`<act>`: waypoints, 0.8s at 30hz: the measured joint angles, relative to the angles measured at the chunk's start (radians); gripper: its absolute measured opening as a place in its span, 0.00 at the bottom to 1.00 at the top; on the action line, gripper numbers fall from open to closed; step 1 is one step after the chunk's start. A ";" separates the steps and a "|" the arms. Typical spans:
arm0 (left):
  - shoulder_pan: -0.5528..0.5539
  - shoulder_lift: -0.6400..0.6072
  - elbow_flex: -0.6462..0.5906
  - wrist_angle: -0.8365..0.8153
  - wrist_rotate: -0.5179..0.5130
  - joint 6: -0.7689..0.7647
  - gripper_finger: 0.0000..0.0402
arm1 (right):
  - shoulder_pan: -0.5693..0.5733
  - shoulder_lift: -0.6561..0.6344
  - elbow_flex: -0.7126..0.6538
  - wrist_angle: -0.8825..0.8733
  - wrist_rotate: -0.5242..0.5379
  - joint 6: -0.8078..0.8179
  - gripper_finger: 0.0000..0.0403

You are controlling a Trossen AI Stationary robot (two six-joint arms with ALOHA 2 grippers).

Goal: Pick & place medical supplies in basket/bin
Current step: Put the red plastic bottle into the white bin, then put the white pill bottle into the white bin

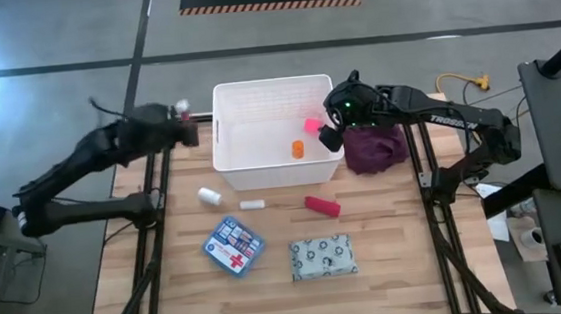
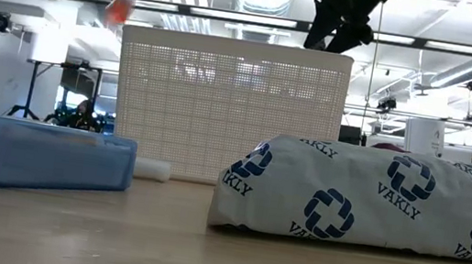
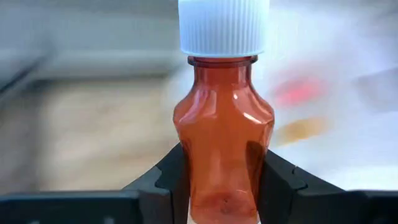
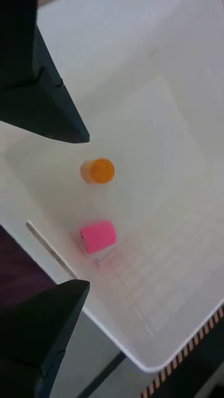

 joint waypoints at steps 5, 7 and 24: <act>-0.123 0.093 0.031 0.440 0.043 0.196 0.28 | 0.000 -0.042 0.000 -0.008 0.003 0.003 0.91; -0.120 0.187 0.046 0.440 0.040 0.276 0.29 | 0.000 -0.063 0.000 -0.017 0.004 0.015 0.91; -0.247 0.581 0.583 -0.271 -0.091 0.509 0.74 | -0.001 -0.195 -0.109 -0.116 0.031 0.065 0.91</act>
